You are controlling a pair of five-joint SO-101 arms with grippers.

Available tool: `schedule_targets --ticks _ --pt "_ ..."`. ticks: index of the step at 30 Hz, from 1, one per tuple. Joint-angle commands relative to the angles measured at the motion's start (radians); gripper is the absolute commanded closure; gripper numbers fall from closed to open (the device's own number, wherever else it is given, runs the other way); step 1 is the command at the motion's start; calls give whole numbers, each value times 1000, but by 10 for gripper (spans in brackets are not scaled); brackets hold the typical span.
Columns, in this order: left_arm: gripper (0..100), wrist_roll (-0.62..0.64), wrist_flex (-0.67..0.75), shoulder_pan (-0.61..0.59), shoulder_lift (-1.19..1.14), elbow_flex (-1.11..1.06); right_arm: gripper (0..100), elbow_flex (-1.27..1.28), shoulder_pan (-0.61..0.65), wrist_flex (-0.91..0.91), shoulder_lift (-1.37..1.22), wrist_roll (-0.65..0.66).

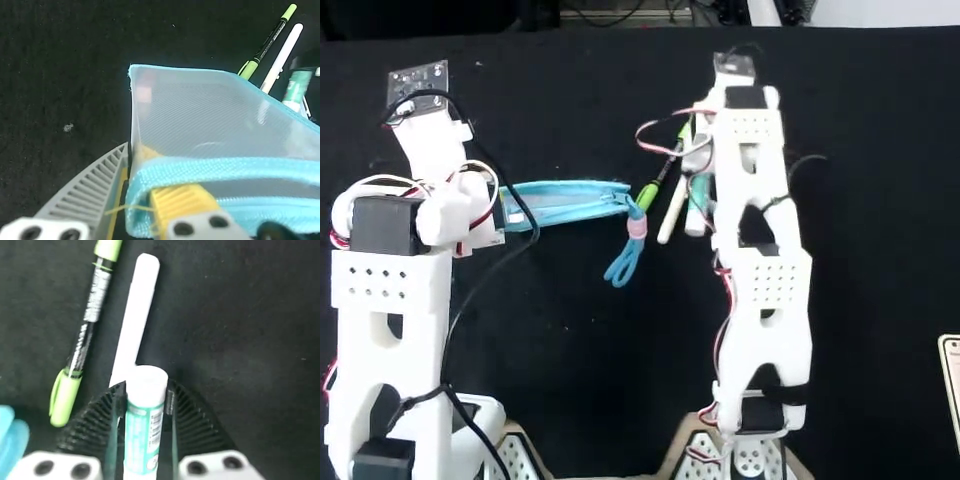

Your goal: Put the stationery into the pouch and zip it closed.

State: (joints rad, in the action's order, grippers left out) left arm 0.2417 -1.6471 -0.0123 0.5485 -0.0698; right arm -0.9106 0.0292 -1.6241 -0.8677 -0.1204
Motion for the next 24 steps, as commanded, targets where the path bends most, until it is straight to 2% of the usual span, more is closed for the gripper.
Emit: schedule_targets --ticks 1,6,13,24 --pt "969 8 18 -12 5 -1 988 -214 -78 -143 19 66" --pt "970 6 17 -12 5 -1 987 -245 -247 -126 8 255" --pt "969 11 18 -12 5 1 987 -259 -470 -130 -64 684" --pt "969 11 18 -12 5 4 987 -180 -729 -137 -105 985"
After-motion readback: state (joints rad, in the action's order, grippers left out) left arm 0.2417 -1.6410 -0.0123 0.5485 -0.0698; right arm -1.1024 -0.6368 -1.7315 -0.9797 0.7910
